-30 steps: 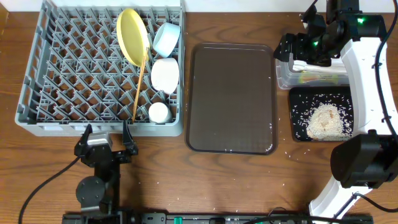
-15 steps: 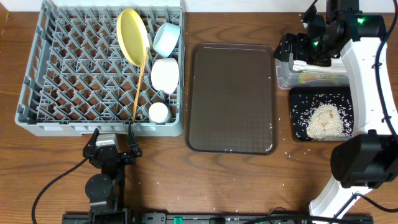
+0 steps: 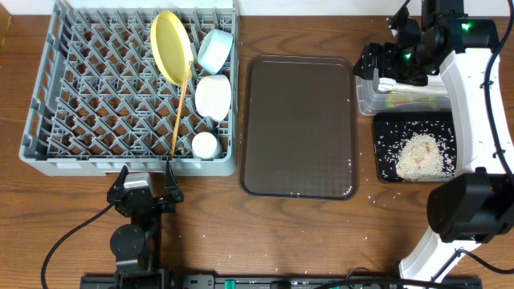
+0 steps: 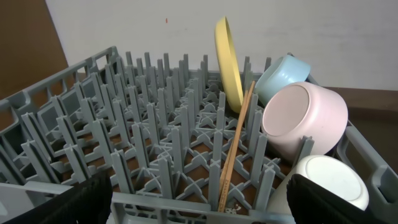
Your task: Sort waste into correct bins and load items into the dishwasher
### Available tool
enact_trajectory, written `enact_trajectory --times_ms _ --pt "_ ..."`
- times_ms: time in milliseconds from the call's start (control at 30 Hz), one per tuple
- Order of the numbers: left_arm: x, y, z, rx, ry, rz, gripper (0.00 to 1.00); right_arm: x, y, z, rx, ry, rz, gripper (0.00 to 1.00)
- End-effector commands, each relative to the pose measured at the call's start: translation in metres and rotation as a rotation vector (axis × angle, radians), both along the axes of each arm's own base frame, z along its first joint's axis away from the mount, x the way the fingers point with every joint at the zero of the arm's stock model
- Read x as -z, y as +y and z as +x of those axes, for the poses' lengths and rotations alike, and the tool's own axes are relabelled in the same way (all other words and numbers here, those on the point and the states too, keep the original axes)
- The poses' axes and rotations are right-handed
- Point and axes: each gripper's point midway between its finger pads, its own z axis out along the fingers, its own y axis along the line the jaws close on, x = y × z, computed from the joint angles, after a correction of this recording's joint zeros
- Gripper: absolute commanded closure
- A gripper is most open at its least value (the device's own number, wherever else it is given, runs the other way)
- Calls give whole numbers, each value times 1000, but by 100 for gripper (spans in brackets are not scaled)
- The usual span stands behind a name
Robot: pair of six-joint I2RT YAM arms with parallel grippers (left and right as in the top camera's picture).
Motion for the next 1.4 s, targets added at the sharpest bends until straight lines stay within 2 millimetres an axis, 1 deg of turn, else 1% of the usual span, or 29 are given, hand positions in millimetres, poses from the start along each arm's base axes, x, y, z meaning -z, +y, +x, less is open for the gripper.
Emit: enact_trajectory --times_ms 0,733,800,1100,1200,1300,1367 --pt "15 4 -2 -19 52 3 9 -2 10 -2 -20 -4 4 1" --pt "15 4 -2 -19 52 3 9 -2 10 -2 -20 -4 3 1" --pt "15 4 -2 -19 52 3 9 0 5 -1 -9 -3 -26 1" --pt "15 4 -2 -19 52 3 9 -1 4 2 -9 -16 -28 1" --pt "15 4 -2 -19 52 3 9 -12 6 11 -44 -94 -40 1" --pt "15 4 -2 -19 52 3 9 -30 15 17 -119 -194 -65 1" --pt "15 4 -2 -19 52 3 9 -47 25 18 -179 -271 -85 1"
